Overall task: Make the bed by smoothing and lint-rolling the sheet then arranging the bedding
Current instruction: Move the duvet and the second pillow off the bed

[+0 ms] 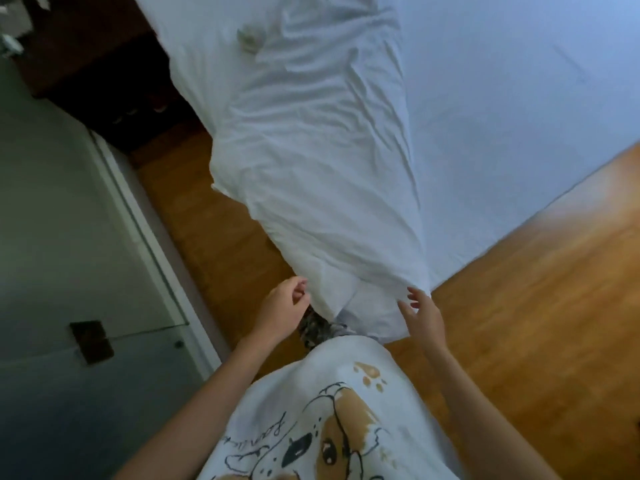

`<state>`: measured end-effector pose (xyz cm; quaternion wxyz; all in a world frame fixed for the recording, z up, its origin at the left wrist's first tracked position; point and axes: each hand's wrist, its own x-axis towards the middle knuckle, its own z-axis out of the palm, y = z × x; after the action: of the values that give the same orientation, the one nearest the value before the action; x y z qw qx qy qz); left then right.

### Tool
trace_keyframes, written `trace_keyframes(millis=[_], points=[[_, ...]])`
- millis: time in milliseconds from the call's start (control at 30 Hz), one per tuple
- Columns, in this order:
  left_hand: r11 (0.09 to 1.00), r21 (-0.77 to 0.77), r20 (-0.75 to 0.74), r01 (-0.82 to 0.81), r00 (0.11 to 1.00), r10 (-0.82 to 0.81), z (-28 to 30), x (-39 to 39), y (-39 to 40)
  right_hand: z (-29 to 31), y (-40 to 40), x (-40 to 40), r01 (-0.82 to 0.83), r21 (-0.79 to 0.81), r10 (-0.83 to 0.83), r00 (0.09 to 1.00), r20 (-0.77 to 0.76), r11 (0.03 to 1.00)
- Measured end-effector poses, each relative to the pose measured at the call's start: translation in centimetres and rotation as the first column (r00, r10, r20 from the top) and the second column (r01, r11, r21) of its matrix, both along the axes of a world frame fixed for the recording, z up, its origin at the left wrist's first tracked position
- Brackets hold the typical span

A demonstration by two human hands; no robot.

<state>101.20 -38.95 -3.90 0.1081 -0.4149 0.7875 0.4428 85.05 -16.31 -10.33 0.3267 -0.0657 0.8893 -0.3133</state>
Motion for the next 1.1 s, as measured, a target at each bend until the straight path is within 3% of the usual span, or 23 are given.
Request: trace_keyframes(millis=[133, 267, 500, 667, 800, 900, 967, 1100], points=[[0.998, -0.034, 0.014, 0.046, 0.999, -0.045, -0.8, -3.6, -4.9, -2.2, -4.0, -1.4, -0.009, 0.102, 0.006, 1.000, 0.029, 0.995], [0.978, 0.011, 0.093, 0.206, 0.974, -0.206, -2.0, -6.5, -8.3, -3.8, -6.6, -2.7, 0.054, 0.126, -0.058, 0.998, 0.029, 0.991], [0.936, 0.040, 0.178, 0.350, 0.919, -0.351, -6.2, -10.7, -12.8, -9.3, -3.9, -4.1, 0.284, 0.335, -0.315, 0.948, 0.041, 0.899], [0.885, 0.074, 0.191, 0.460, 0.864, -0.465, -11.3, -12.7, -15.6, -14.5, -2.2, -6.0, 0.467, 0.403, -0.537, 0.840, 0.077, 0.787], [0.852, 0.100, 0.168, 0.513, 0.836, -0.523, -14.9, -12.8, -17.5, -19.2, -2.1, -6.9, 0.396, 0.440, -0.482, 0.870, 0.099, 0.806], [0.835, 0.133, 0.151, 0.533, 0.822, -0.549, -16.0, -12.1, -19.0, -19.5, -3.4, -6.9, 0.284, 0.533, -0.402, 0.908, 0.117, 0.797], [0.820, 0.153, 0.126, 0.551, 0.812, -0.569, -15.7, -11.6, -20.2, -18.2, -5.3, -6.7, 0.267, 0.573, -0.381, 0.920, 0.088, 0.775], [0.847, 0.202, 0.066, 0.492, 0.856, -0.513, -12.8, -11.2, -24.1, -12.9, -12.4, -5.3, 0.360, 0.441, -0.419, 0.907, 0.042, 0.822]])
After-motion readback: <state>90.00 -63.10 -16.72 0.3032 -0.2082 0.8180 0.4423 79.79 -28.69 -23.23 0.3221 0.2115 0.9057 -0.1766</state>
